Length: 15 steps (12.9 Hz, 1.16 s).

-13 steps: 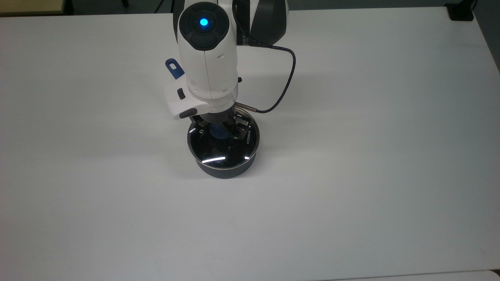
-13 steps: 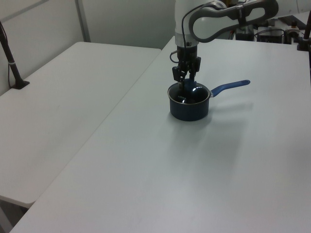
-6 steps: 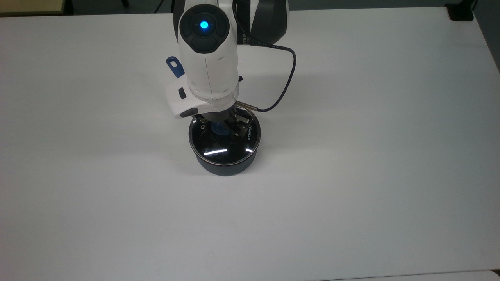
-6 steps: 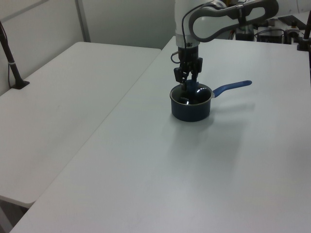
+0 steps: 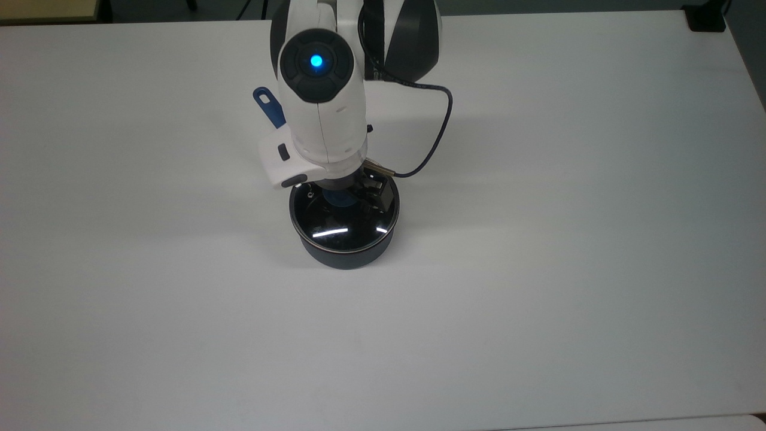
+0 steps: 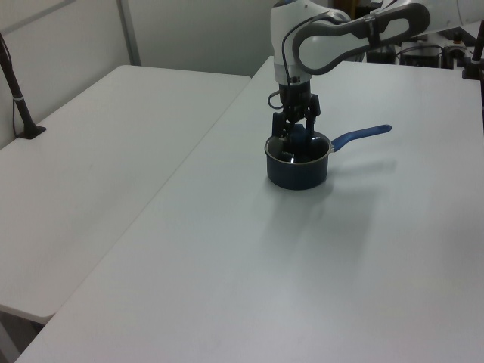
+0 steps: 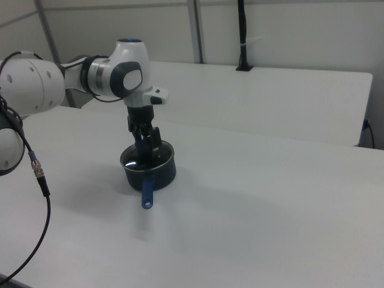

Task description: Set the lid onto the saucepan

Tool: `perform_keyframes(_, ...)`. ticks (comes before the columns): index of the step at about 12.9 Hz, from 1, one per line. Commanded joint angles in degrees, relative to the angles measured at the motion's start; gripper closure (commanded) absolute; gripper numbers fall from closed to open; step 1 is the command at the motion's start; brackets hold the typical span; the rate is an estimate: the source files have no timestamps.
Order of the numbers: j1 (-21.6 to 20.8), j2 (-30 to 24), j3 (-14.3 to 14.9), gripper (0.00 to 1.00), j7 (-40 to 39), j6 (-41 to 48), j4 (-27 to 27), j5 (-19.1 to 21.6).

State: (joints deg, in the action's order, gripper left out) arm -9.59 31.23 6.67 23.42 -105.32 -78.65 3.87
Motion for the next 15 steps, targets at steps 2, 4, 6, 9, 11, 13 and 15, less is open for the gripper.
perform_keyframes(2,-0.96,-10.02,0.71,0.0,-6.6,1.0,-5.35,0.62)
perform_keyframes(4,-1.31,-17.84,0.1,0.0,-8.3,1.08,-11.67,-0.52)
perform_keyframes(6,-0.96,-25.4,-1.56,0.0,-8.3,3.88,-17.74,-4.63)
perform_keyframes(9,1.06,-28.85,-4.39,0.0,-9.78,8.38,-19.17,-9.75)
perform_keyframes(11,2.9,-31.31,-4.39,0.0,-15.48,8.56,-20.48,-9.05)
perform_keyframes(13,2.91,-31.5,-4.39,0.0,-15.33,10.82,-20.59,-9.05)
perform_keyframes(15,2.91,-31.32,-4.39,0.0,-15.33,11.1,-20.58,-9.05)
